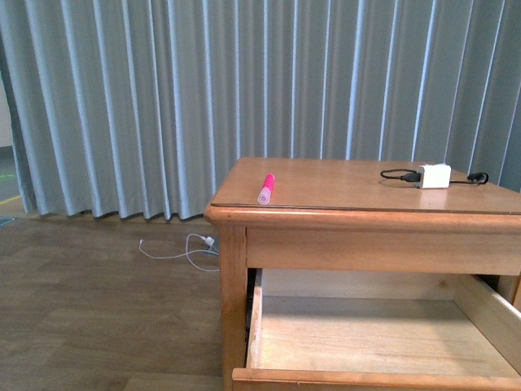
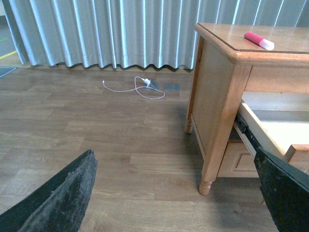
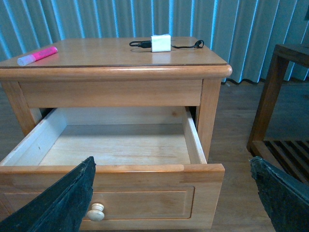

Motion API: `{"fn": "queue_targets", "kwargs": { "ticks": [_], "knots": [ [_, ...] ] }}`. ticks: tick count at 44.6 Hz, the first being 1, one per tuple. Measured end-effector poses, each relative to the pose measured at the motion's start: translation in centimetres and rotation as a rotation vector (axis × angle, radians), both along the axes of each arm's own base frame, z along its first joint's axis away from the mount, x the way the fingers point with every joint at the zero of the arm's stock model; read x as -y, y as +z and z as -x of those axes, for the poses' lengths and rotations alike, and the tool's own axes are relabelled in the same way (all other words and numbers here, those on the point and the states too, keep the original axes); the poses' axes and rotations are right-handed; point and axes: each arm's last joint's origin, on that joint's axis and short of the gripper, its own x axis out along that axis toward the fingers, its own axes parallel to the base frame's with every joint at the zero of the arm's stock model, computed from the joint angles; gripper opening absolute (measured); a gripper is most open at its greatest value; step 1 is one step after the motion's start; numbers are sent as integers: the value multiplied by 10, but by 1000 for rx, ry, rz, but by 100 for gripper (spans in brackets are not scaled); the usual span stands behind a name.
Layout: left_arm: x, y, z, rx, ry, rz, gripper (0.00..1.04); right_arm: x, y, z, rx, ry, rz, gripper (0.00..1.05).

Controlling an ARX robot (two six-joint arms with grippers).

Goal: Place pink marker in drawer with both arms

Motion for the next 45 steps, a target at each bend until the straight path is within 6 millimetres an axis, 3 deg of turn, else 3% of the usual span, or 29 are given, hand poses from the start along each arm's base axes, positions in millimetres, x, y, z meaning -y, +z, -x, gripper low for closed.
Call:
{"fn": "queue_targets", "kwargs": {
  "ticks": [7,20,28,38,40,45],
  "knots": [
    [2,-3,-9,-74,169,119,99,0,0,0,0,0,0,96],
    [28,56,-64,-55,24,95,99,0,0,0,0,0,0,96],
    [58,80,-123,-78,-76,7,99,0,0,0,0,0,0,96],
    [99,96,-197,-116,-139,-41,99,0,0,0,0,0,0,96],
    [113,98,-223,-131,-153,-50,99,0,0,0,0,0,0,96],
    [138,96,-267,-154,-163,-58,99,0,0,0,0,0,0,96]
  ]
}}
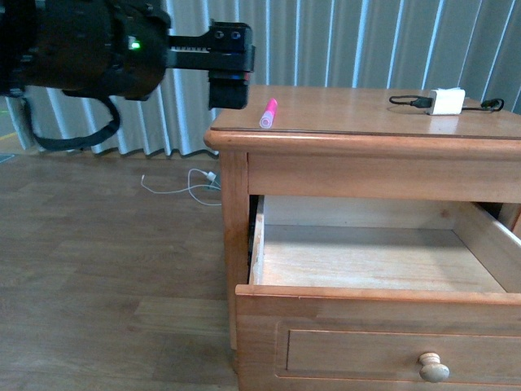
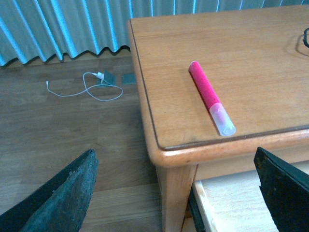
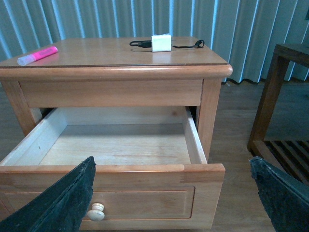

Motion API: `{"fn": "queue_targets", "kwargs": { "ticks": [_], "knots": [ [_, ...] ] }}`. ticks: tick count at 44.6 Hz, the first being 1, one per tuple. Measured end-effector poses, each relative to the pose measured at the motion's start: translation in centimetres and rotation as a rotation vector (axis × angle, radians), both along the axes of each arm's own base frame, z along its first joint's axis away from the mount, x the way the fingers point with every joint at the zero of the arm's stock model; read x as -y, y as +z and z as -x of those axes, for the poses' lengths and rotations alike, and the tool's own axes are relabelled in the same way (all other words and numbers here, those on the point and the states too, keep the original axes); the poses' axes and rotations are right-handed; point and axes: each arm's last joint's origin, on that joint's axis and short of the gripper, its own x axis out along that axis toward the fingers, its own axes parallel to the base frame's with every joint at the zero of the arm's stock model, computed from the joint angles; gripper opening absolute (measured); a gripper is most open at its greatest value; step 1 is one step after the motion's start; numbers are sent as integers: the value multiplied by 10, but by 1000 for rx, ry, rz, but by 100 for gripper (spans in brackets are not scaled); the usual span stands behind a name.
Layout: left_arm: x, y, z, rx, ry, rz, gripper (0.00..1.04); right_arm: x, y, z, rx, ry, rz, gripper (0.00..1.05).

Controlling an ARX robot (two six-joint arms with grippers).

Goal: Place pink marker in drawer with both arms

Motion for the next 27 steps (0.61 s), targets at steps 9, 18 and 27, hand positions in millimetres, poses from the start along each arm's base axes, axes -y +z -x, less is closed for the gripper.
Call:
{"fn": "queue_targets", "kwargs": {
  "ticks": [9,18,27],
  "knots": [
    [31,-1,-46,-31,-38,13,99,0,0,0,0,0,0,96],
    [57,-5,-80,-83,-59,13,99,0,0,0,0,0,0,96],
    [73,-14,-101,-159,-55,0,99,0,0,0,0,0,0,96]
  ]
}}
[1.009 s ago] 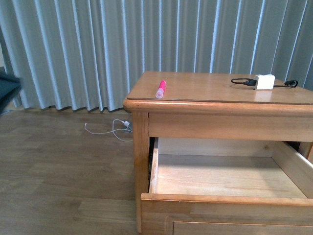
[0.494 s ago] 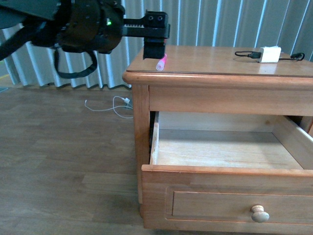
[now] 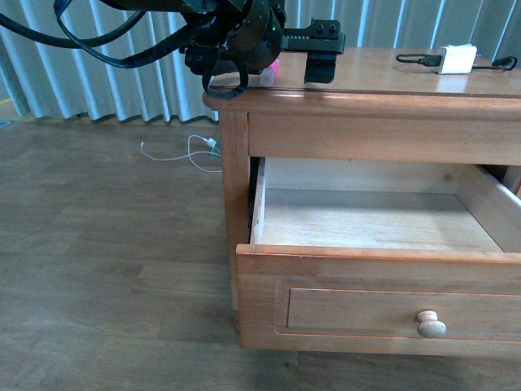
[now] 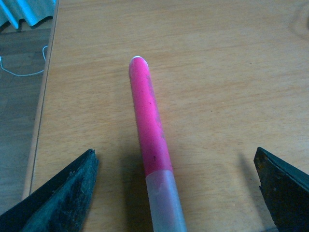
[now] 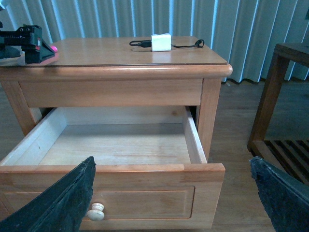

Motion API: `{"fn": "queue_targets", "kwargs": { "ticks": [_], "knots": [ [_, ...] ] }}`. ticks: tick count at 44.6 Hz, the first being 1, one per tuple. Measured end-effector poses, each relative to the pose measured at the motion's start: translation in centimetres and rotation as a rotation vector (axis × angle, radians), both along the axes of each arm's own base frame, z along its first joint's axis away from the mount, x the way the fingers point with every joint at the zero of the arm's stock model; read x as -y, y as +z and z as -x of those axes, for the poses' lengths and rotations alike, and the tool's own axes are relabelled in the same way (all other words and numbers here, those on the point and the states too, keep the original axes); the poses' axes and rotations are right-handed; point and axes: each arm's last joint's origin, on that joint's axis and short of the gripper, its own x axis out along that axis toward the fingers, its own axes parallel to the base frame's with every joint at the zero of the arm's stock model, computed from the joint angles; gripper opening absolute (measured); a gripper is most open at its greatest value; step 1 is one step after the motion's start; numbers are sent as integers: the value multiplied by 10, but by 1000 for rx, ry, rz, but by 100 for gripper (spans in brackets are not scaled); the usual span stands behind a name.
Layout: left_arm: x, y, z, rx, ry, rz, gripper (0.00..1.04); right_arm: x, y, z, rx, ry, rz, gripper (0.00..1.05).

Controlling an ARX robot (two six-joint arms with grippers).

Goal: Place pink marker in drawer with both arms

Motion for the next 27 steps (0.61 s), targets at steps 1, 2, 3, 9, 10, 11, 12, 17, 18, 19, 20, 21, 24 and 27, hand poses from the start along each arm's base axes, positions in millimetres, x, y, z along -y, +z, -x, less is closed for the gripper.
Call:
{"fn": "queue_targets", "kwargs": {
  "ticks": [1,2,3,9,10,11,12,17,18,19,20,21,24,27],
  "knots": [
    [1,-1,-1,-7,1,-4,99,0,0,0,0,0,0,96],
    [2,-2,-2,-16,3,-9,99,0,0,0,0,0,0,96],
    [3,-2,-3,-22,3,-12,99,0,0,0,0,0,0,96],
    [4,-1,-5,-59,18,-32,99,0,0,0,0,0,0,96],
    [4,0,-5,-67,20,-37,99,0,0,0,0,0,0,96],
    [4,-1,-5,-72,22,-40,99,0,0,0,0,0,0,96],
    [4,0,-6,-79,23,-44,99,0,0,0,0,0,0,96],
    [4,0,-7,-89,25,-50,99,0,0,0,0,0,0,96],
    [4,1,-7,-91,25,-50,99,0,0,0,0,0,0,96],
    [4,1,-7,-92,25,-51,99,0,0,0,0,0,0,96],
    [4,1,-7,-93,24,-51,99,0,0,0,0,0,0,96],
    [4,1,-7,-95,23,-52,99,0,0,0,0,0,0,96],
    [4,1,-7,-96,22,-54,95,0,0,0,0,0,0,96],
    [4,0,-7,-97,23,-58,86,0,0,0,0,0,0,96]
  ]
}}
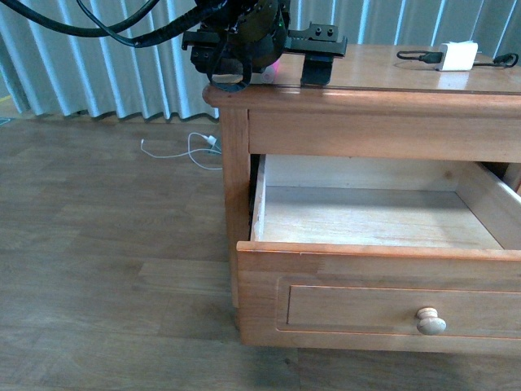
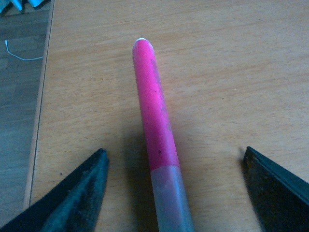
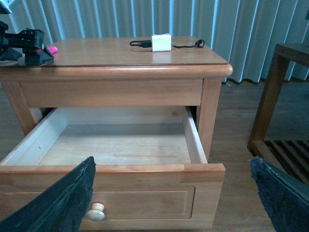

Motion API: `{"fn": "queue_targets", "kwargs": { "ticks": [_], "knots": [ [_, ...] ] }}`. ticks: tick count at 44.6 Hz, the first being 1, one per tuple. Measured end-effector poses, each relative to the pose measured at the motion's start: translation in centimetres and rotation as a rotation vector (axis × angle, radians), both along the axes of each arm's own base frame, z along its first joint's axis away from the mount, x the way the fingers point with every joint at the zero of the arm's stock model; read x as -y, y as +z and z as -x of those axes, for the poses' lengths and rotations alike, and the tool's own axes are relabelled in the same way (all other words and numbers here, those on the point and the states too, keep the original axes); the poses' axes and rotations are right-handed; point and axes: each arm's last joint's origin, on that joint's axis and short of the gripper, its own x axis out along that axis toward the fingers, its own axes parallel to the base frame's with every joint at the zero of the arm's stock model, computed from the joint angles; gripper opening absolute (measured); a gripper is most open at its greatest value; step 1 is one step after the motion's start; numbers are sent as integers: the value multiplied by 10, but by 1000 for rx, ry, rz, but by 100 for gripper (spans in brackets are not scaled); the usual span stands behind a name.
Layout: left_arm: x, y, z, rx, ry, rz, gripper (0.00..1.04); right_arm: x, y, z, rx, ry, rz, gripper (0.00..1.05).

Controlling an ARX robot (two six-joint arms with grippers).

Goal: Place pink marker in drawer with both arms

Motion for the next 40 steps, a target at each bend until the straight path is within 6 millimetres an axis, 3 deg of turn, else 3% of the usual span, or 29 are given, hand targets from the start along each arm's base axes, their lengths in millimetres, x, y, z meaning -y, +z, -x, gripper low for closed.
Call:
{"fn": "queue_targets", "kwargs": {
  "ticks": [4,17,28,40],
  "knots": [
    [0,0,0,0,-3,-6,74,0,0,0,0,0,0,96],
    [-4,-1,-1,7,-8,-39,18,0,0,0,0,0,0,96],
    [-8,0,6,29,-36,-31,15,0,0,0,0,0,0,96],
    [-12,11,28,72,-145,-4,15,0,0,0,0,0,0,96]
  ]
}}
